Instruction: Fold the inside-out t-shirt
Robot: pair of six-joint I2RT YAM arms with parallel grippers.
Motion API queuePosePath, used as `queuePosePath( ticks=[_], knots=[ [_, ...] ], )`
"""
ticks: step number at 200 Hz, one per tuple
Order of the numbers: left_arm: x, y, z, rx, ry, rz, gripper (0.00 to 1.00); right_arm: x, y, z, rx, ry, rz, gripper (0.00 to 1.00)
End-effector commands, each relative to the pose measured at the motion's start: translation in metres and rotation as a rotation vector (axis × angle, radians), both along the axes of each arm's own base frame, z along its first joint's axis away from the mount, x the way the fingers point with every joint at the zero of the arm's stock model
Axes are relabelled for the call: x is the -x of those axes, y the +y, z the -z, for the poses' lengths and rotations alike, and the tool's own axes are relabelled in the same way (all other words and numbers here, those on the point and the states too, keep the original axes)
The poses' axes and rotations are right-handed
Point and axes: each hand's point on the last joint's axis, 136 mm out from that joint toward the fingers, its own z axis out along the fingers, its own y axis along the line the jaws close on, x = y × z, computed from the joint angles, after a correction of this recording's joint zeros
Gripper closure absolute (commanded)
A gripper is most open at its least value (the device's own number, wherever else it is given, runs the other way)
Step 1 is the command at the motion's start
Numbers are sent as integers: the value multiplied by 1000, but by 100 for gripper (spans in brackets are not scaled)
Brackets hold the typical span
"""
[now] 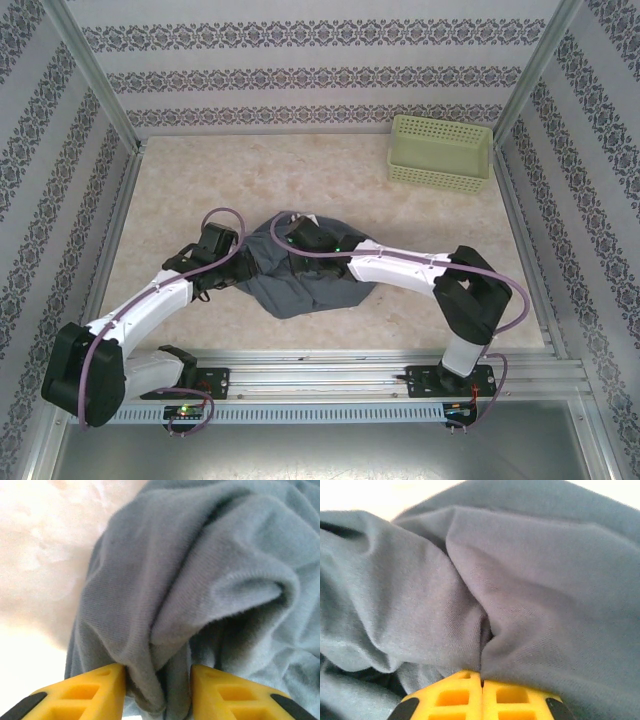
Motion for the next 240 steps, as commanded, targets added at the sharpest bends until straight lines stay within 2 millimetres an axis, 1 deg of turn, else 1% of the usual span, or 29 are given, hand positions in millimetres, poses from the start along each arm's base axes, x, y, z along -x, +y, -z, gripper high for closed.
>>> queuePosePath(
  ticks=[1, 19, 26, 37, 47, 62, 75, 89, 100, 108, 121, 131, 141, 160, 179, 202, 213, 221, 227, 231, 233, 234, 236, 239, 240],
  knots=[
    [-13, 15, -2, -12, -9, -47, 65, 14, -3, -67, -113, -32, -49, 100],
    [-27, 30, -5, -8, 20, -69, 76, 36, 0, -122, -313, -78, -116, 100],
    [-34, 33, -9, -3, 16, -72, 80, 40, -4, -136, -364, -94, -112, 100],
    [-44, 36, -16, -8, 4, -66, 83, 43, -13, -150, -399, -108, -88, 100],
    [-49, 36, -25, -19, 1, -62, 83, 43, -20, -154, -418, -99, -68, 100],
    [-47, 43, -40, -46, 0, -93, 82, 41, -28, -156, -448, -79, -36, 100],
    [-42, 39, -64, -37, -76, -88, 78, 39, -30, -157, -470, -71, -21, 100],
    [-31, 23, -92, -43, -188, -25, 72, 36, -32, -158, -476, -70, -5, 100],
    [-17, 9, -108, -58, -253, 37, 67, 34, -31, -159, -482, -70, -1, 100],
    [-8, 1, -116, -67, -292, 79, 63, 33, -30, -161, -485, -71, 0, 100],
    [5, -14, -122, -52, -349, 150, 59, 32, -28, -163, -488, -71, -8, 100],
    [13, -25, -121, -28, -374, 197, 58, 32, -26, -164, -494, -69, -12, 100],
    [19, -42, -118, 3, -392, 260, 54, 33, -24, -166, -504, -66, -20, 100],
    [24, -64, -101, -6, -377, 334, 46, 34, -20, -166, -517, -56, -28, 100],
    [18, -64, -80, -122, -308, 306, 38, 35, -21, -167, -523, -56, -26, 100],
    [11, -80, -66, -135, -295, 328, 30, 36, -25, -165, -517, -61, -13, 100],
    [5, -79, -55, -161, -271, 308, 27, 36, -27, -163, -513, -59, -9, 100],
    [1, -75, -49, -191, -253, 282, 27, 37, -28, -161, -510, -55, -5, 100],
    [-3, -70, -45, -218, -235, 249, 30, 37, -30, -160, -506, -57, 2, 100],
    [-5, -64, -41, -238, -217, 218, 34, 37, -31, -159, -500, -57, 7, 100],
    [-6, -61, -40, -250, -210, 205, 38, 37, -32, -158, -497, -58, 11, 100],
    [-7, -59, -40, -252, -205, 196, 38, 36, -33, -158, -495, -59, 14, 100],
    [-7, -57, -38, -259, -198, 187, 42, 36, -34, -158, -491, -60, 20, 100],
    [-9, -53, -38, -262, -189, 167, 45, 36, -37, -156, -481, -62, 28, 100],
    [-10, -52, -37, -264, -186, 165, 48, 35, -38, -155, -478, -62, 31, 100]
  ],
)
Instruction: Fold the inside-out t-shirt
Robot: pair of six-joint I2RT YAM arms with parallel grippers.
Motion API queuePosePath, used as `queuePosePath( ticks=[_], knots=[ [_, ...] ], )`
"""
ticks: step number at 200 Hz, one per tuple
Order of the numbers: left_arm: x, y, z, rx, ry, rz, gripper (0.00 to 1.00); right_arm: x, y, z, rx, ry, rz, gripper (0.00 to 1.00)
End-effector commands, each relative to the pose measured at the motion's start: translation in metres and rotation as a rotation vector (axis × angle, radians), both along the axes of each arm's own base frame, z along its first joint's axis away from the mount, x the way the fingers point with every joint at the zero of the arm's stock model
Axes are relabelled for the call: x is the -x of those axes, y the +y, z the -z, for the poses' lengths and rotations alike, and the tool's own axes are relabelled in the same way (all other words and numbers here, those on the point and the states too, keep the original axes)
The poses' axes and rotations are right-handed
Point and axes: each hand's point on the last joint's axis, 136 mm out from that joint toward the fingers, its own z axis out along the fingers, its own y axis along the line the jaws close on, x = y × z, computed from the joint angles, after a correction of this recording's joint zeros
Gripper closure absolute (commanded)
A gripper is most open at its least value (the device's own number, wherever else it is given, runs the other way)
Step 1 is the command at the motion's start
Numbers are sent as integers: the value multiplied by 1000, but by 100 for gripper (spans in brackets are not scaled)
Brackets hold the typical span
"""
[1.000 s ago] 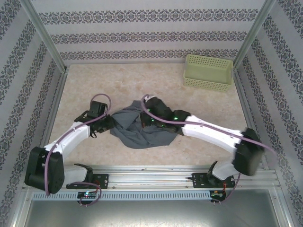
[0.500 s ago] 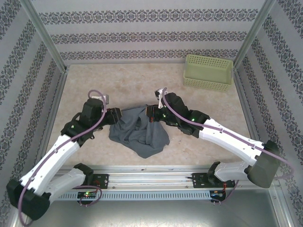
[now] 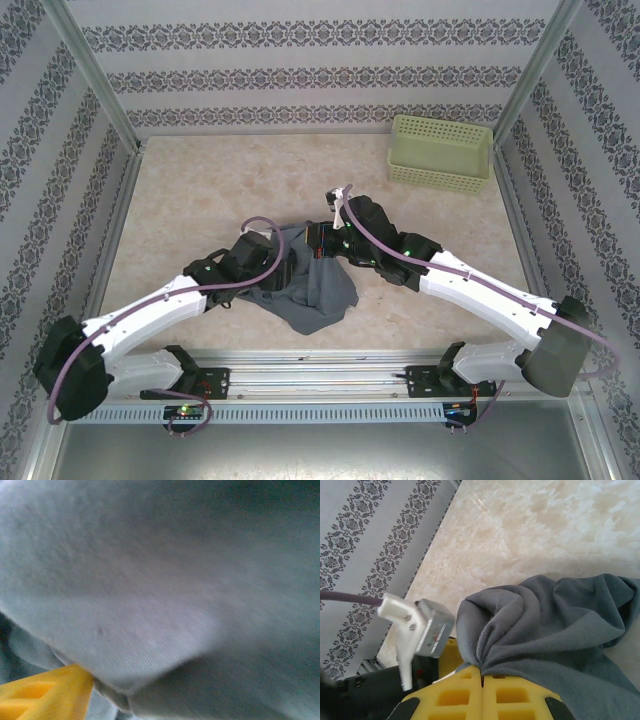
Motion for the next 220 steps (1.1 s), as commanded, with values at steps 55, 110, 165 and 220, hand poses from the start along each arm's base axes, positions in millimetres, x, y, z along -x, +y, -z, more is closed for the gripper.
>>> queuePosePath(
  ticks=[55, 110, 165, 220],
  knots=[
    [-35, 15, -65, 50, -165, -49, 100, -18, -75, 26, 116, 38, 202, 100],
    [-21, -21, -90, 190, -22, 103, 100, -71, -124, 89, 382, 115, 336, 100],
    [-45, -9, -89, 407, 30, 12, 100, -84, -126, 84, 573, 81, 312, 57],
    [-44, 6, -82, 385, 35, 3, 100, -9, -56, 68, 351, 46, 122, 43]
  ],
)
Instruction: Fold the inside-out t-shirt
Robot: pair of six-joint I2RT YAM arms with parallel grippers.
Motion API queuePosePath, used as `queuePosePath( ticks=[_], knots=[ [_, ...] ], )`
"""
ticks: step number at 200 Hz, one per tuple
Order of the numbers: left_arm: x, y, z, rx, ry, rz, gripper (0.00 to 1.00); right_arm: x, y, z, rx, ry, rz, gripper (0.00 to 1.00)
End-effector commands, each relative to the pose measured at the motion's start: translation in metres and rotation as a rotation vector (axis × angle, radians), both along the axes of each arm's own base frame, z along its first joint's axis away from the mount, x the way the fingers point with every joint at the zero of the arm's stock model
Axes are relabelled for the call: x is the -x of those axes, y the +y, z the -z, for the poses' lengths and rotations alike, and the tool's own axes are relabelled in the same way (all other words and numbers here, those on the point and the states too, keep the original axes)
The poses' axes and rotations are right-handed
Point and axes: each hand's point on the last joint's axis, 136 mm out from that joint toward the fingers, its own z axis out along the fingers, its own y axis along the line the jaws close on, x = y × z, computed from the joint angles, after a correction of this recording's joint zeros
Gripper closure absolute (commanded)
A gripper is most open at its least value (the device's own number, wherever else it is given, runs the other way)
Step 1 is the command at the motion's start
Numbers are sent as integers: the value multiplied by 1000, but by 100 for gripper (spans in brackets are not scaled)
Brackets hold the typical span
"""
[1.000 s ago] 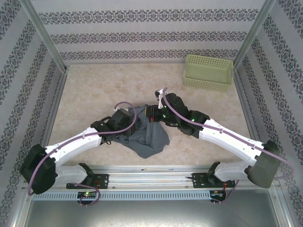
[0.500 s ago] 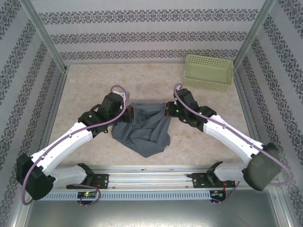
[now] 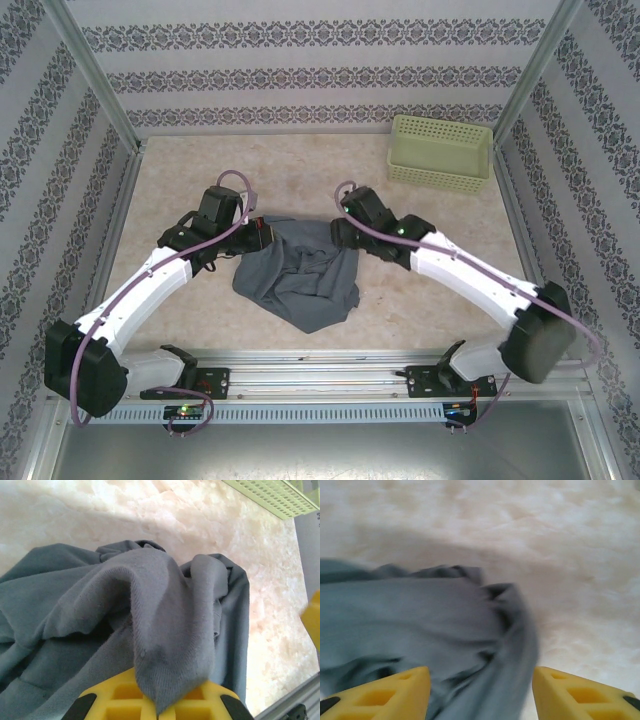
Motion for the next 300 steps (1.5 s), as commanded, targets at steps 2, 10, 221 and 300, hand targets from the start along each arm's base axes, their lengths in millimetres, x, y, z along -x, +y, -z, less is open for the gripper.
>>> queuePosePath(
  ticks=[2, 10, 221, 300],
  knots=[
    [3, 4, -4, 23, -15, 10, 100, 33, 26, 9, -113, 47, -55, 43],
    [3, 6, -3, 21, -13, 5, 100, 41, 38, 15, -162, 77, -68, 43],
    [-1, 23, -8, 162, 36, -76, 100, -10, 84, 108, -33, 117, -59, 100],
    [-38, 119, -16, 159, 60, -408, 100, 57, 60, -37, -366, -138, -317, 100]
  ],
)
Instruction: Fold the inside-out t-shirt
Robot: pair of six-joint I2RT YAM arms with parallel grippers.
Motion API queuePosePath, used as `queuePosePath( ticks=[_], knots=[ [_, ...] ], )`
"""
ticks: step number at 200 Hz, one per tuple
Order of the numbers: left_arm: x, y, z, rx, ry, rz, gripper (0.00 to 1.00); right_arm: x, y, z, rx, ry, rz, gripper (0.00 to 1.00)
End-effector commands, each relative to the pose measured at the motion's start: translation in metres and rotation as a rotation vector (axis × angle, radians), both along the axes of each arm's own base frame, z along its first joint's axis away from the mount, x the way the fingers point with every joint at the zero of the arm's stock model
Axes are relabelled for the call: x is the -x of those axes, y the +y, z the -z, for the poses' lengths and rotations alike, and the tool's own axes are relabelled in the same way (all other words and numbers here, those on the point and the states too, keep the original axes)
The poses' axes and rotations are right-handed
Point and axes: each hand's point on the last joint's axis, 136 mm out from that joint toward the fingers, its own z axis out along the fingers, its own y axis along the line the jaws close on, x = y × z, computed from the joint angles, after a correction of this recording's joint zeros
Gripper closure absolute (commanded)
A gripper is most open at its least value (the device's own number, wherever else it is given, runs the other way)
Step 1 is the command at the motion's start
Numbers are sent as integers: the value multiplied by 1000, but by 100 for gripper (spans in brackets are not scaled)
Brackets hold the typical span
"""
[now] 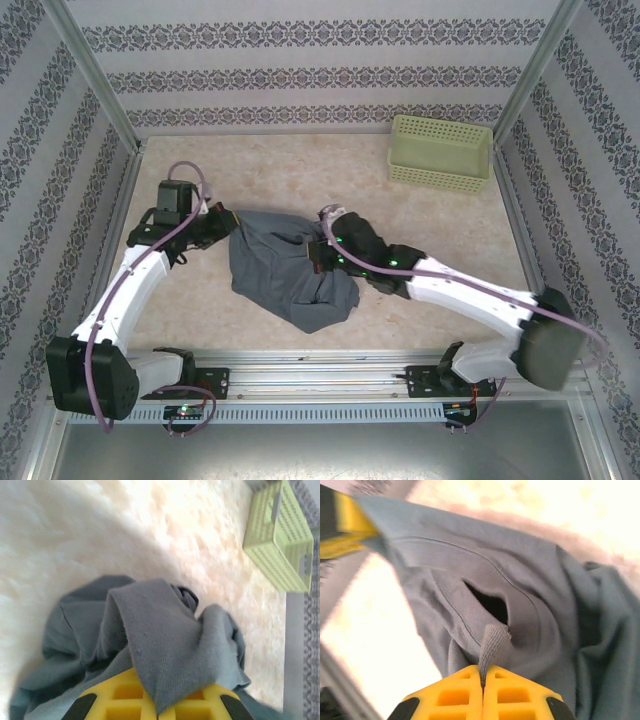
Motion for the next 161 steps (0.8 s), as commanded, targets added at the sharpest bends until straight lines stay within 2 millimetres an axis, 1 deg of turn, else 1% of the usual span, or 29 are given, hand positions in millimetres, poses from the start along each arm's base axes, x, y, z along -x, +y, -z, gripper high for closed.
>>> queuePosePath(
  ticks=[1, 16, 31, 43, 54, 64, 75, 89, 104, 112, 120, 130, 137, 150, 161],
  knots=[
    [-9, 27, -8, 30, 10, -104, 100, 15, -13, -22, -63, -62, -60, 100],
    [-15, 38, -9, 58, 10, -137, 100, 18, -32, -35, -104, -102, -28, 100],
    [-19, 41, -11, 76, 6, -144, 100, 14, -54, -41, -146, -118, 37, 100],
    [-22, 39, -13, 82, 4, -131, 100, 12, -68, -46, -186, -116, 75, 100],
    [-24, 34, -20, 106, -11, -102, 100, 12, -76, -54, -214, -124, 95, 100],
    [-25, 25, -38, 141, -64, -52, 100, 13, -80, -64, -227, -140, 104, 100],
    [-24, 21, -60, 151, -126, -30, 100, 16, -81, -77, -240, -158, 96, 100],
    [-19, 16, -96, 138, -233, -5, 100, 20, -83, -97, -257, -194, 92, 100],
    [-13, 5, -131, 135, -337, 41, 100, 23, -90, -118, -254, -234, 111, 100],
    [-13, -3, -143, 144, -377, 72, 100, 22, -94, -127, -240, -251, 129, 100],
    [-15, -7, -148, 152, -393, 88, 100, 21, -97, -133, -219, -267, 148, 100],
    [-20, -5, -140, 141, -373, 74, 100, 18, -97, -135, -189, -276, 168, 100],
    [-25, 1, -125, 111, -330, 44, 100, 15, -93, -131, -164, -271, 178, 100],
    [-35, 16, -83, 28, -199, -18, 100, 8, -83, -117, -121, -246, 187, 100],
    [-41, 22, -39, -30, -53, -17, 100, 0, -70, -96, -77, -212, 192, 100]
  ],
)
